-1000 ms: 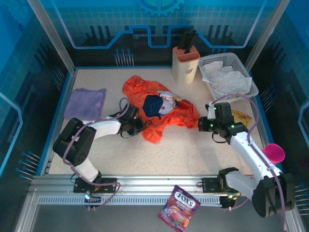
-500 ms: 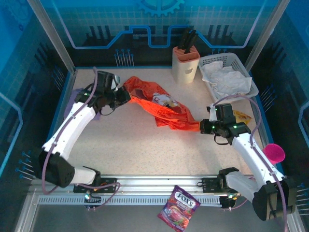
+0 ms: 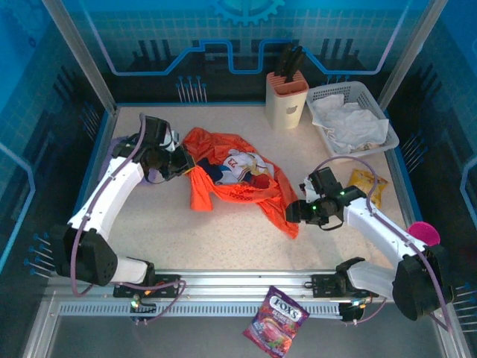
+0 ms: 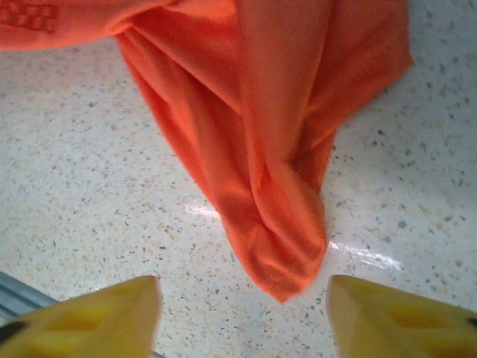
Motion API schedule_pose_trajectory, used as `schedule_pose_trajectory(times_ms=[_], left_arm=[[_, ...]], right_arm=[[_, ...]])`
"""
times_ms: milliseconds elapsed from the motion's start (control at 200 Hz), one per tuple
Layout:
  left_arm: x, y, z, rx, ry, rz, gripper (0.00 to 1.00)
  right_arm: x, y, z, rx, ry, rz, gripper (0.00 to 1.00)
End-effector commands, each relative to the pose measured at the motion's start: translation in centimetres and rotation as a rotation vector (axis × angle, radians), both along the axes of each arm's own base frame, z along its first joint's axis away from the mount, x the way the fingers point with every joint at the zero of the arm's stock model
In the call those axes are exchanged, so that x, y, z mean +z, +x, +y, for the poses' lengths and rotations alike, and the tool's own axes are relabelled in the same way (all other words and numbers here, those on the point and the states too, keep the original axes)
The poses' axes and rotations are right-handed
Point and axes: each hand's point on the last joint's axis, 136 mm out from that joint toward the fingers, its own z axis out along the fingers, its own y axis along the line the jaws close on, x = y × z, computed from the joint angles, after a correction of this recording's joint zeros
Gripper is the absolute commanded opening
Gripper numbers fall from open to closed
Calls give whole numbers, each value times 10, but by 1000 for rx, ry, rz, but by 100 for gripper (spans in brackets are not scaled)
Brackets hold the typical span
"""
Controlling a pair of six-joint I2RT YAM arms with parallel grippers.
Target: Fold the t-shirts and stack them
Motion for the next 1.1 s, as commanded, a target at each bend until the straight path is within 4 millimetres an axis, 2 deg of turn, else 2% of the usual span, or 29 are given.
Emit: schedule_pose_trajectory(times_ms=[0, 65, 155, 320, 510, 665, 735, 825, 961, 1021, 1051, 1096], left_arm=[[5, 6, -4, -28, -29, -25, 0], [3, 7, -4, -27, -25, -25, 0], [1, 8, -2, -23, -24, -25, 0], [-2, 12, -2, -17, -32, -22, 0], [-11, 17, -5, -17, -47, -9, 0], [-27, 26, -7, -3, -61, 13, 0], [-35, 34, -10, 13, -85, 24, 0], [-49, 46, -17, 29, -107, 39, 0], [-76, 68, -33, 39, -118, 65, 2], [-88, 81, -40, 43, -121, 73, 9], [-93, 89, -43, 46, -121, 74, 18], [-101, 100, -48, 43, -123, 82, 22]], right_arm=[[-8, -2, -10, -50, -58, 22, 83], [-10, -5, -13, -56, -66, 23, 84], [-16, -12, -11, -63, -47, 43, 72], [-31, -25, -5, -86, 4, 88, 61], [-49, -39, 9, -71, 5, 128, 62], [-61, -38, 18, -100, 12, 113, 59], [-65, -32, 14, -134, -5, 88, 53], [-66, -24, 8, -169, -31, 51, 33], [-57, -13, -2, -203, -49, -5, 10], [-50, -7, -7, -217, -43, -29, 0], [-46, -4, -10, -223, -35, -40, 0], [-40, 0, -15, -237, -27, -60, 0]])
